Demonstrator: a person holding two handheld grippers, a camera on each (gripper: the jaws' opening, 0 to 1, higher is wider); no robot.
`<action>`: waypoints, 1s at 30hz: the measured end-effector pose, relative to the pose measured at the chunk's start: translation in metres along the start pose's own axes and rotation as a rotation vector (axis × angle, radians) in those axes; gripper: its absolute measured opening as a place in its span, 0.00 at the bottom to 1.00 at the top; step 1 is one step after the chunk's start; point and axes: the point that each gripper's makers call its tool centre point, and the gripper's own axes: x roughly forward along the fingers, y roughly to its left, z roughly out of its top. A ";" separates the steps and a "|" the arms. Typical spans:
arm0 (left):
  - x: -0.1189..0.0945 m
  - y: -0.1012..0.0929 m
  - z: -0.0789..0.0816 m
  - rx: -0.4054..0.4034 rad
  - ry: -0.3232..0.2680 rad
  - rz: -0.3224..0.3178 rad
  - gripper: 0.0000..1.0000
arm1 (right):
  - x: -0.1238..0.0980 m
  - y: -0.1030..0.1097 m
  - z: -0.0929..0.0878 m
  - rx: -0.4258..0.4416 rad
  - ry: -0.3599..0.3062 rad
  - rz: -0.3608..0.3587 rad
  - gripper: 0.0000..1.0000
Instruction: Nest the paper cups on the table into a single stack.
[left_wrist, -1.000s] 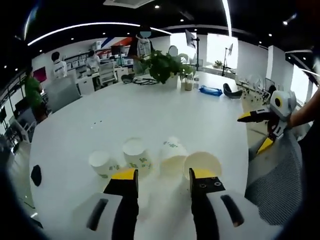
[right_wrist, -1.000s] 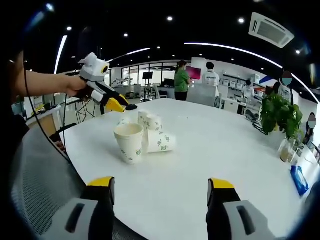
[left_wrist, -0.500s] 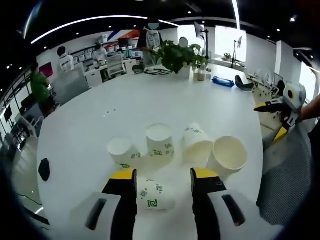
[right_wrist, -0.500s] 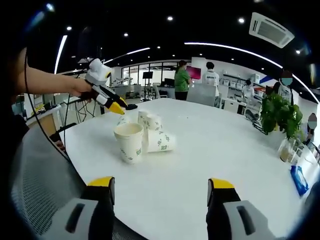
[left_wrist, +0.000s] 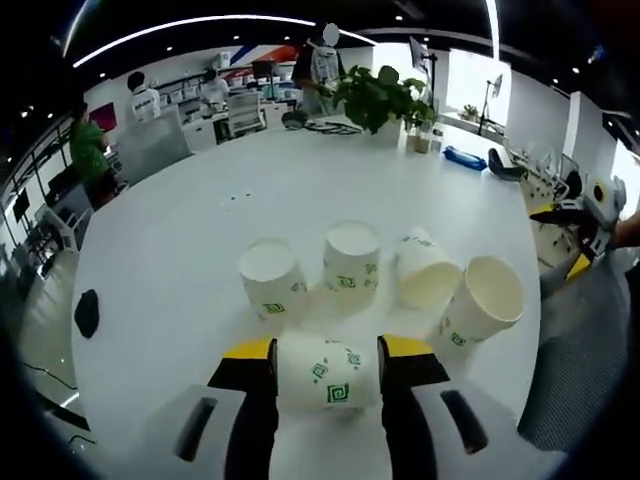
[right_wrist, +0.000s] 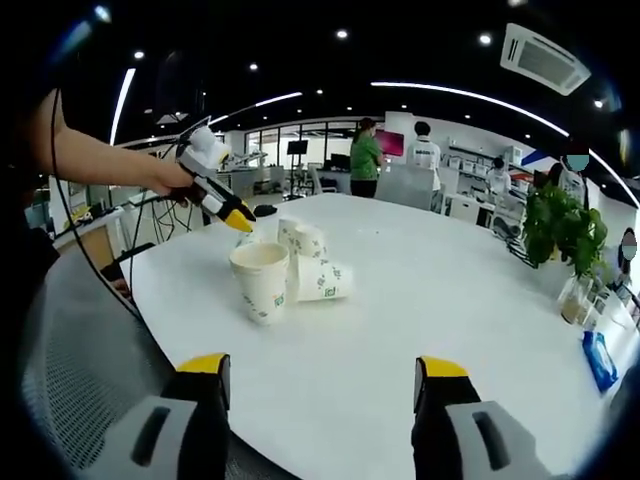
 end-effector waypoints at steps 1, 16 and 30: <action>0.000 0.000 0.000 -0.005 0.001 0.002 0.36 | 0.000 0.000 0.000 -0.001 0.000 0.000 0.75; 0.008 0.006 -0.015 -0.072 0.064 -0.048 0.25 | 0.000 -0.002 -0.001 0.002 0.005 -0.009 0.74; 0.004 0.006 -0.015 -0.082 0.065 -0.065 0.12 | 0.000 -0.004 -0.002 0.008 0.008 -0.015 0.72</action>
